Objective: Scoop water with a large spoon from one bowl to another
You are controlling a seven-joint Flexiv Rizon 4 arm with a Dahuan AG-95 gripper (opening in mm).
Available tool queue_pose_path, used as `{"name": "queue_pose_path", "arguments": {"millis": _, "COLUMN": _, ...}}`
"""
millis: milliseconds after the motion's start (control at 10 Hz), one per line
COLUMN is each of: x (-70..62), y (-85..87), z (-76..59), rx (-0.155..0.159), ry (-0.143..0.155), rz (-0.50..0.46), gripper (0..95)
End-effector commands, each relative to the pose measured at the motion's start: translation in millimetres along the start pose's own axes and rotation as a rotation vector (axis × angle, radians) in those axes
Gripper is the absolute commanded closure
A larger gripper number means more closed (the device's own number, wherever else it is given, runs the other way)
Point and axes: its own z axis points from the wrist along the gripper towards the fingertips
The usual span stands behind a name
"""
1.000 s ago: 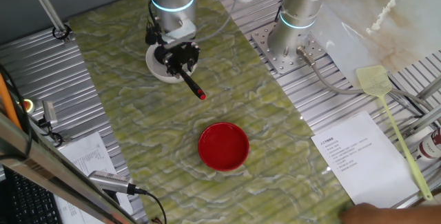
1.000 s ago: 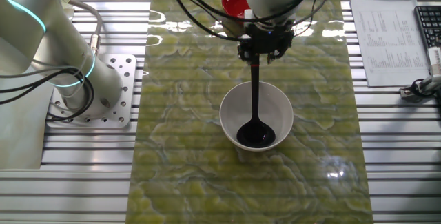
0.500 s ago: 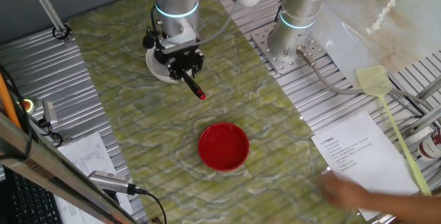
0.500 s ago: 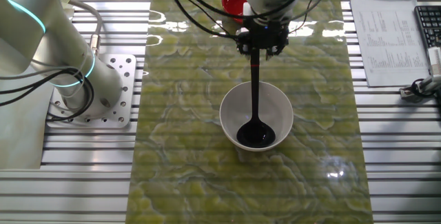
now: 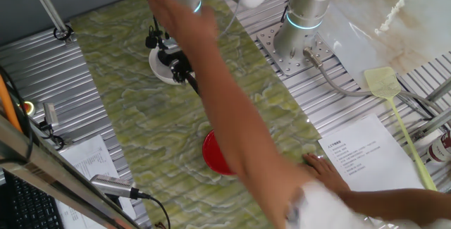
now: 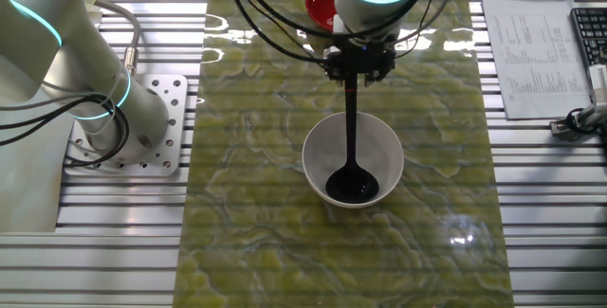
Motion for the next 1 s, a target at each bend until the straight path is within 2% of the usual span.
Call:
{"name": "queue_pose_path", "arguments": {"millis": 100, "x": 0.6, "y": 1.6, "z": 2.3, "rx": 0.003, "ry": -0.011, "rz": 0.017, "gripper": 57.0}}
{"name": "queue_pose_path", "arguments": {"millis": 500, "x": -9.4, "y": 3.0, "z": 8.1, "rx": 0.002, "ry": -0.022, "rz": 0.022, "gripper": 57.0}}
{"name": "queue_pose_path", "arguments": {"millis": 600, "x": -10.2, "y": 4.2, "z": 9.4, "rx": 0.005, "ry": -0.016, "rz": 0.017, "gripper": 57.0}}
{"name": "queue_pose_path", "arguments": {"millis": 700, "x": -8.3, "y": 6.9, "z": 12.2, "rx": 0.007, "ry": -0.019, "rz": 0.022, "gripper": 76.0}}
{"name": "queue_pose_path", "arguments": {"millis": 1000, "x": -4.6, "y": 11.8, "z": 15.5, "rx": 0.008, "ry": -0.024, "rz": 0.015, "gripper": 76.0}}
